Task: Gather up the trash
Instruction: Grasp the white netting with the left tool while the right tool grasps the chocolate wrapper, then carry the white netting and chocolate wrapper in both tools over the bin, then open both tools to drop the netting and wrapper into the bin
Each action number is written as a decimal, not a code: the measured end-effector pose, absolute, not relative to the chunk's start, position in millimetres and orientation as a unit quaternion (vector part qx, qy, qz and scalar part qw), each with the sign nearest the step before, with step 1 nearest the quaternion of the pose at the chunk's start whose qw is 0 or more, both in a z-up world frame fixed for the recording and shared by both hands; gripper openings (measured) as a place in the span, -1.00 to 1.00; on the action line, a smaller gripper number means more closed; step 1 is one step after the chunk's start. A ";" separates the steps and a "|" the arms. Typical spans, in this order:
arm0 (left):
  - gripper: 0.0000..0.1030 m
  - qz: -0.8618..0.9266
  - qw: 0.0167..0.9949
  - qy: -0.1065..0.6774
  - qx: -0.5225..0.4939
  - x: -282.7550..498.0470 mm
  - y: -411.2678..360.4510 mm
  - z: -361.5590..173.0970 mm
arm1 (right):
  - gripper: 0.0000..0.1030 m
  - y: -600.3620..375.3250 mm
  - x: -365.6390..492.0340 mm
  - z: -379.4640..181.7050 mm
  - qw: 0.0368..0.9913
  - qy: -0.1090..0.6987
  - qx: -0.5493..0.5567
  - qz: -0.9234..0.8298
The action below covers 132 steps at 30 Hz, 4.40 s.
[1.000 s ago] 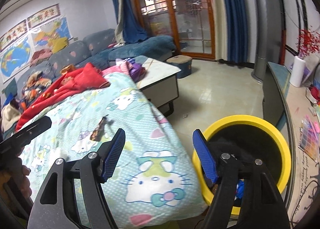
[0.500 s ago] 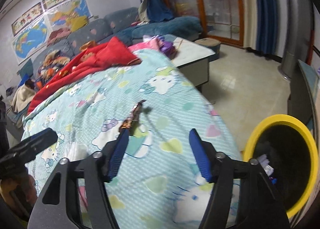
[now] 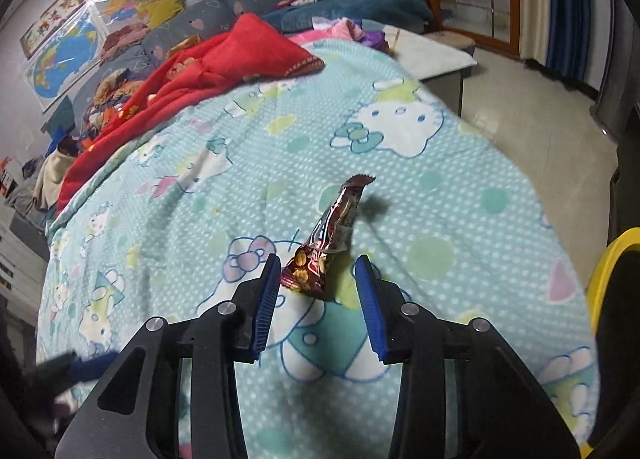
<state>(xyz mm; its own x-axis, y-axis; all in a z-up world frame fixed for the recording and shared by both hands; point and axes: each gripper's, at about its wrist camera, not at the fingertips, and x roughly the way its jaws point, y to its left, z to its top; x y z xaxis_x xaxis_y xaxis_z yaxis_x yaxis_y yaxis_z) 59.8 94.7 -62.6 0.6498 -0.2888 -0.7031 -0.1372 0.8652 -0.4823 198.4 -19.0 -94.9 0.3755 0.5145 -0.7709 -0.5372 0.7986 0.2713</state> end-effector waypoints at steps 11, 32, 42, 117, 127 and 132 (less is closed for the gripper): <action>-0.21 -0.048 0.866 0.453 -0.205 59.7 63.8 -81.2 | -0.75 -27.7 195.2 -105.9 0.831 0.454 -0.011 0.321; -0.68 -0.079 0.900 0.395 -0.166 84.1 34.1 -50.8 | -0.79 -133.3 172.9 -64.1 0.864 0.410 0.025 0.290; -0.68 -0.101 0.911 0.369 -0.153 99.0 10.9 -30.2 | -0.79 -175.7 169.2 -47.3 0.883 0.388 0.043 0.260; -0.67 -0.241 0.892 0.382 -0.034 202.1 -190.2 -44.4 | -0.80 -368.0 154.0 -89.1 0.902 0.395 0.163 0.067; -0.66 -0.246 0.881 0.404 -0.021 221.8 -213.8 -59.7 | -0.80 -382.2 155.4 -101.2 0.894 0.405 0.185 0.052; -0.65 -0.247 0.878 0.409 -0.023 227.0 -218.5 -62.7 | -0.79 -384.3 157.9 -104.2 0.890 0.411 0.192 0.045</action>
<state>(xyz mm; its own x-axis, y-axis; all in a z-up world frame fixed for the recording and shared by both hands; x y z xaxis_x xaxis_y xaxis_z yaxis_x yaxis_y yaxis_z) 227.0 -218.5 -62.7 0.5429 -0.4520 -0.7078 0.4148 0.8771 -0.2421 157.9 -384.3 -104.2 0.6578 0.2390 -0.7143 0.0775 0.9218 0.3798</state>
